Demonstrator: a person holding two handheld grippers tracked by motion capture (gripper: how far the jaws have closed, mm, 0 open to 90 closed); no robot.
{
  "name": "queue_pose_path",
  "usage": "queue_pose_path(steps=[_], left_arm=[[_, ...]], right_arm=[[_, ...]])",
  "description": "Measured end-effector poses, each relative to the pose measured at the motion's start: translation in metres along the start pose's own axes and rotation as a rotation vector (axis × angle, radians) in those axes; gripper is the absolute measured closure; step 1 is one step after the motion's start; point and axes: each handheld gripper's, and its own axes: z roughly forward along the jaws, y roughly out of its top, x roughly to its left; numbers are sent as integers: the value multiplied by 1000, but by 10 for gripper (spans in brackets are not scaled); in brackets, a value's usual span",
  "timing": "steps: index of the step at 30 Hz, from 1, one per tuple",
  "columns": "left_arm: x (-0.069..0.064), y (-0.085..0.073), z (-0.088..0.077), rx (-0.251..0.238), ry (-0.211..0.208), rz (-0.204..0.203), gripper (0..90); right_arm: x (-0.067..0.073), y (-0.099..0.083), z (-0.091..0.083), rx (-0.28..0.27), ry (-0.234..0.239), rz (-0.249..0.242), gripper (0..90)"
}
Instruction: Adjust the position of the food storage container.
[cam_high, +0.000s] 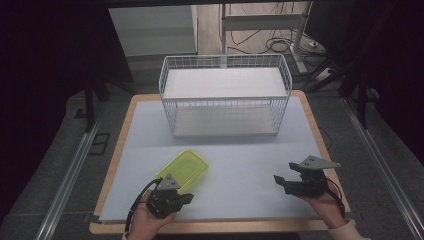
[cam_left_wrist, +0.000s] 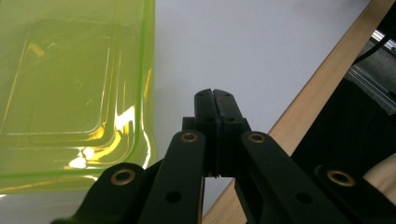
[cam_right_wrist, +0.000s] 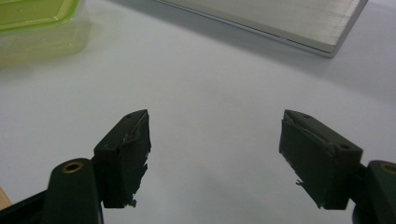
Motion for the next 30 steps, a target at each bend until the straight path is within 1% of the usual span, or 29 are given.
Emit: queue_pose_path(steps=[3,4,8,9,11,14,19,20,23,27,28,29,30], left_arm=[[2,-1,0,6,5,-8,900],[3,-1,1,17,9,-9,900],[5,-4,3,36,23,-15,900],[5,-4,3,36,23,-15,900],[6,-5,3,37,38,-17,900],[8,-6,2,41,34,-23,900],[9,-6,2,57,42,-19,900],[8,-6,2,61,61,-7,900],[8,-8,2,67,70,-5,900],[14,-11,0,72,74,-23,900],[18,-12,-2,73,77,-33,900],[18,-12,-2,73,77,-33,900],[21,-14,-4,76,76,-38,900]], right_arm=[[0,0,0,2,0,-2,250],[1,0,1,6,1,-3,250],[1,-1,2,12,1,-8,251],[1,-1,2,12,1,-8,251],[1,-1,2,14,2,-8,251],[1,-1,3,16,2,-8,252],[1,-1,2,16,2,-8,252],[1,-1,2,14,1,-9,252],[1,-1,2,14,0,-8,252],[1,-1,2,15,-1,-8,252],[1,-1,2,15,-1,-10,252],[1,-1,2,15,-1,-10,252],[1,-1,2,14,-2,-9,252]])
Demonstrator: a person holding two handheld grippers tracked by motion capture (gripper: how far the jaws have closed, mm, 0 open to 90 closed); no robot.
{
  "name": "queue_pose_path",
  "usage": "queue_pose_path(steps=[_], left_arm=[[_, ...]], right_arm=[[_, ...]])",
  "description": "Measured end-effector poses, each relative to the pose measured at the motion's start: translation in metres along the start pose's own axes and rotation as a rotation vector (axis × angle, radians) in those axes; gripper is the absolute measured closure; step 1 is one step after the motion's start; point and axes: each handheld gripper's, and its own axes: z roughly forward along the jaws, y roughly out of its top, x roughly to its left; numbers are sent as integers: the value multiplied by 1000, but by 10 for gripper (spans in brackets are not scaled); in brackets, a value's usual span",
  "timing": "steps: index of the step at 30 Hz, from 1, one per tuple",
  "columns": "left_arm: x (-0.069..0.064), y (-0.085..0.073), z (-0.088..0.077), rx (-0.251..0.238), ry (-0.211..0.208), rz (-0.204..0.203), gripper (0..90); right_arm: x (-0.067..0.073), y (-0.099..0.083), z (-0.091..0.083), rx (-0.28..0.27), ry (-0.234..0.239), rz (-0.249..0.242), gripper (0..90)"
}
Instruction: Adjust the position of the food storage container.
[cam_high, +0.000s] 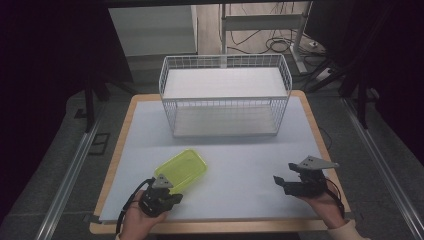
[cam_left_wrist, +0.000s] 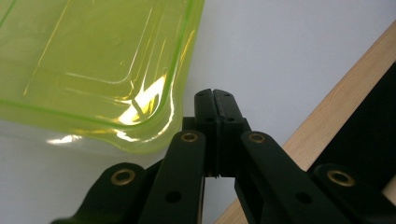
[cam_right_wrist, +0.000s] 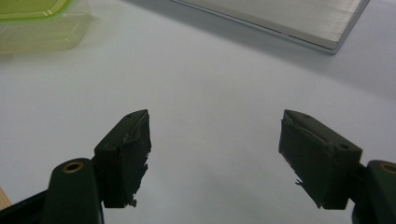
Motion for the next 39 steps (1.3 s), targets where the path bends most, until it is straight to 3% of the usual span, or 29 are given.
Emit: queue_pose_path(steps=[7,21,24,33,37,39], left_arm=[[14,-3,-4,-3,11,-38,900],[49,-8,-9,16,75,-103,900],[60,-9,-8,11,95,-134,900],[69,-8,-7,6,99,-156,900],[65,-10,-9,-5,56,-162,900],[59,-10,-11,-11,43,-142,900]], right_arm=[[0,0,0,3,-1,0,252],[1,0,1,7,-2,2,252],[1,0,2,9,-1,4,252],[1,-1,3,11,-1,2,252],[1,-1,3,11,-1,2,252],[1,-1,2,10,-2,1,252]])
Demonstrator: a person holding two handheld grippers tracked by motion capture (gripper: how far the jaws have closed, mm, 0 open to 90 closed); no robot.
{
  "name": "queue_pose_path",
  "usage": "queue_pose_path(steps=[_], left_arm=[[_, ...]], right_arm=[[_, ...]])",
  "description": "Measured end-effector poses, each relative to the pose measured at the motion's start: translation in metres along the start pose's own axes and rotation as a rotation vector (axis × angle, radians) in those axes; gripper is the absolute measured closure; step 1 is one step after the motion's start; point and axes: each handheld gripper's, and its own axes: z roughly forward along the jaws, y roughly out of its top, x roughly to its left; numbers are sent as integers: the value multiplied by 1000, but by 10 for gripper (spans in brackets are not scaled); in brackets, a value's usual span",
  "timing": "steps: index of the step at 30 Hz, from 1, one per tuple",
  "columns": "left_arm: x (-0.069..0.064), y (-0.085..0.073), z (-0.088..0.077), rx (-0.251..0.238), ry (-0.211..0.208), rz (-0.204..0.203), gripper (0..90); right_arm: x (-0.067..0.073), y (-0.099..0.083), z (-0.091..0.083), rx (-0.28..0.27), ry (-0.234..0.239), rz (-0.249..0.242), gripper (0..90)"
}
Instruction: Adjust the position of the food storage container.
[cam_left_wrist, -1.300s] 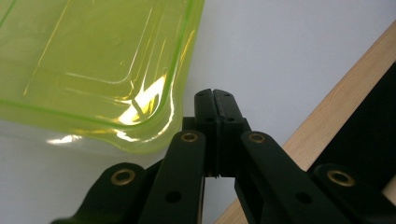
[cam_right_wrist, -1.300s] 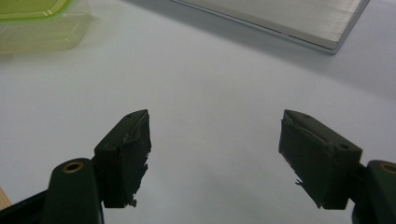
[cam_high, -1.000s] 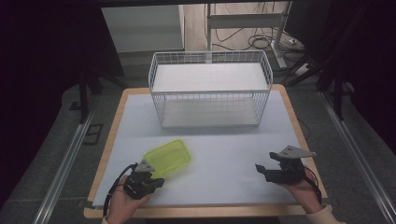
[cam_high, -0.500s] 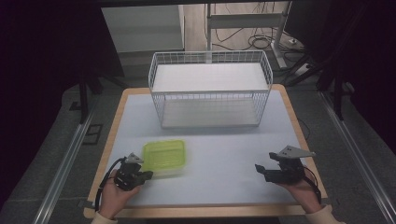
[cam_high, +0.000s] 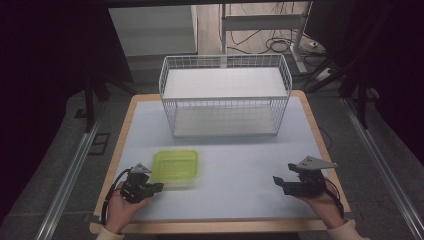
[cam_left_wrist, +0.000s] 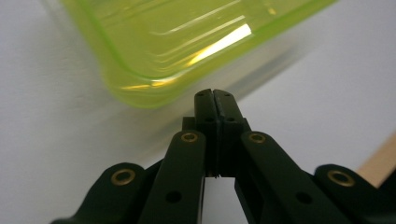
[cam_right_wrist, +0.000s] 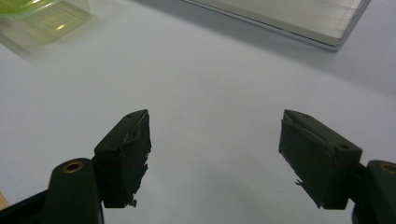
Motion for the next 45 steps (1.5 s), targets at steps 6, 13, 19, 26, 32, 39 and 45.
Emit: queue_pose_path(steps=[6,13,19,26,32,39,45], left_arm=[[-8,7,-27,-106,-34,6,900],[33,3,-54,-204,22,-121,900],[71,-4,-41,-193,39,-226,900],[78,5,-18,-137,50,-232,900],[80,6,-1,-107,16,-249,900],[83,5,7,-98,-36,-277,900],[79,9,14,-91,-67,-269,900]], right_arm=[[0,0,-2,-5,-1,2,252],[-1,0,-1,-7,-5,3,252],[-1,0,0,-4,-9,3,252],[0,0,0,0,-8,4,252],[-1,0,0,-2,-9,5,252],[-1,0,0,-2,-13,7,252],[0,0,0,-1,-16,7,252]])
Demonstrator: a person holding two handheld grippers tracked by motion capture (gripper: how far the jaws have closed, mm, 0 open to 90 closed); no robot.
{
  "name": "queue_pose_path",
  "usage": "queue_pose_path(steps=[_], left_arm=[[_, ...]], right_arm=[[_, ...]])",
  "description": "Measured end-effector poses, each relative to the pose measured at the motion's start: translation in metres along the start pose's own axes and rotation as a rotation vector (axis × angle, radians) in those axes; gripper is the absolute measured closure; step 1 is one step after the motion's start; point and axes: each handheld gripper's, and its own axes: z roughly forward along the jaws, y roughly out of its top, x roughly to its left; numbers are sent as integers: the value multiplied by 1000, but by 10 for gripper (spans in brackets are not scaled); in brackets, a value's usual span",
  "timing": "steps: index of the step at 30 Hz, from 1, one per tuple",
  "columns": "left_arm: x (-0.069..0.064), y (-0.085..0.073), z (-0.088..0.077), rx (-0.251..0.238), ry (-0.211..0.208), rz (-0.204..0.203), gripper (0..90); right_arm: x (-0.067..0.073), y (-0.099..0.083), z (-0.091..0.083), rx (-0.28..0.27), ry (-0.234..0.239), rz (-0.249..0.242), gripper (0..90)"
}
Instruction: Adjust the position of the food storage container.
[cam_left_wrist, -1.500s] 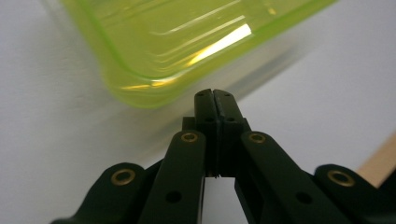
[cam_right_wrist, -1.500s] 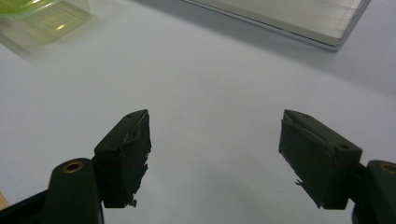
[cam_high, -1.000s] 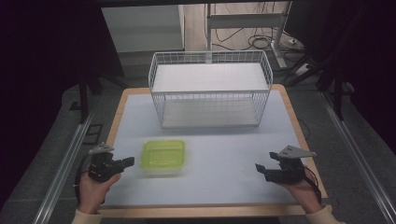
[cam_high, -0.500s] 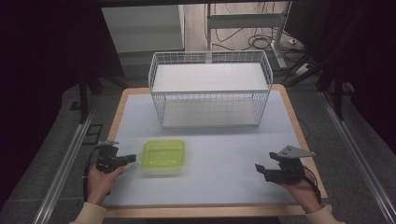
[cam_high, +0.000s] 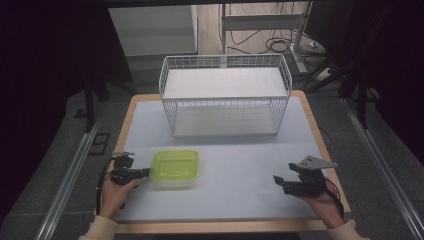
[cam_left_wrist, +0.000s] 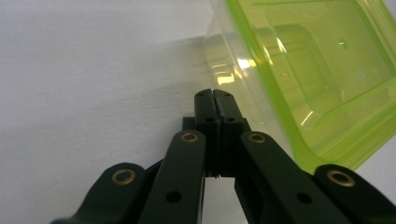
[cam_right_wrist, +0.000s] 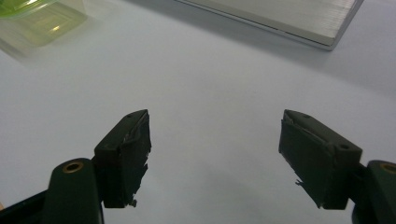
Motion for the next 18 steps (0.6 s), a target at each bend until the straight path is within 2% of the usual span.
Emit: queue_pose_path(steps=[13,18], left_arm=[[-11,6,12,25,8,32,900],[-23,12,20,32,0,57,900]], right_arm=[[0,0,1,5,0,2,252],[0,0,1,6,0,2,252]])
